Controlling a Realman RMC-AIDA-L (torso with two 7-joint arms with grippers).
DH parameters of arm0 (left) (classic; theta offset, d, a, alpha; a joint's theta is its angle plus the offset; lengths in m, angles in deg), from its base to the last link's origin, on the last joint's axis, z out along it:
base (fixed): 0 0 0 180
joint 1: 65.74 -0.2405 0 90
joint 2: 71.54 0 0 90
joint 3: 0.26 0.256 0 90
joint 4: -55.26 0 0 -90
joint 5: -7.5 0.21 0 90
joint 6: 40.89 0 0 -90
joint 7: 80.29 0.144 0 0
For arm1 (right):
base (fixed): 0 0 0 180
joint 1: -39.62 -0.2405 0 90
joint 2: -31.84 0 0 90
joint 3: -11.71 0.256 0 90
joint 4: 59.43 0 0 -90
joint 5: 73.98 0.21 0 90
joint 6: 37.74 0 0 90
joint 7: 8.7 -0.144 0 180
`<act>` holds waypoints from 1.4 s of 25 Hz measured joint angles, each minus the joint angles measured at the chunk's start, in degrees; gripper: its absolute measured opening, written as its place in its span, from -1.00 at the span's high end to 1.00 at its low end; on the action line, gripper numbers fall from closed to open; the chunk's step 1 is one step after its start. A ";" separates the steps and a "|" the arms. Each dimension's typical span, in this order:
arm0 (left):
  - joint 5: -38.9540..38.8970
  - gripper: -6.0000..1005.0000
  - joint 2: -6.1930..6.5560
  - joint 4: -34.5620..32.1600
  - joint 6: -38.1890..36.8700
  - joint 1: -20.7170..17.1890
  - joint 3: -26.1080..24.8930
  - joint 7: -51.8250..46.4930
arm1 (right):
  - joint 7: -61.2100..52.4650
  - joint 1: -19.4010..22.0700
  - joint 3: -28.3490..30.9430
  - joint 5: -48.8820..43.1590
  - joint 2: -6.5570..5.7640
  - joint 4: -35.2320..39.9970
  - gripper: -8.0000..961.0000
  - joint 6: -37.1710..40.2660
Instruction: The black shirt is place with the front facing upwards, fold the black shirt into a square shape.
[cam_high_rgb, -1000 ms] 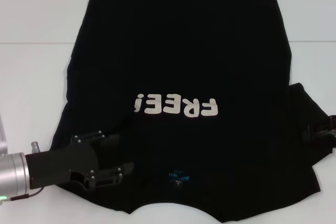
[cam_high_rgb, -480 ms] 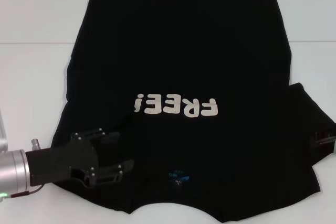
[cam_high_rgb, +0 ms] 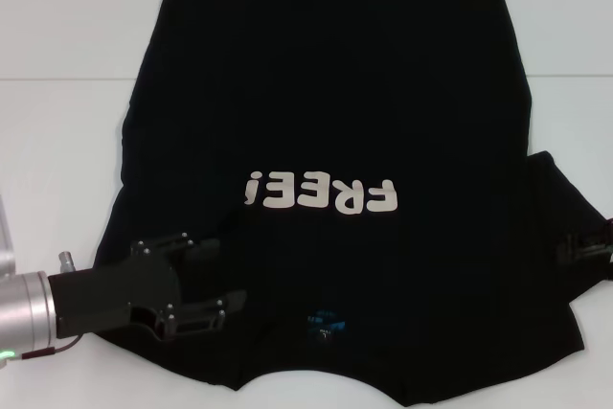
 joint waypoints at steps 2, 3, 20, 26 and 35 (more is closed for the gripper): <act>-0.01 -0.52 -0.05 0.00 0.02 0.00 0.00 -0.05 | -0.01 -0.06 0.01 0.01 -0.08 -0.60 -0.86 -0.07; -0.01 -0.52 -0.09 0.00 0.02 0.00 0.00 -0.04 | -0.02 -0.12 0.01 0.01 -0.12 -0.84 -0.86 -0.18; 0.01 -0.52 -0.08 -0.11 0.05 0.19 0.00 -0.12 | 0.37 0.13 -0.33 4.20 -0.35 -2.99 -0.86 -3.95; 0.01 -0.52 -0.07 -0.08 0.66 0.29 0.00 -0.13 | 0.58 -0.16 -0.93 3.69 -0.38 -2.86 -0.79 -4.62; -0.03 -0.52 -0.01 0.00 0.84 0.48 -0.03 -0.24 | 0.85 -0.19 -1.17 3.69 -0.36 -2.66 0.23 -5.69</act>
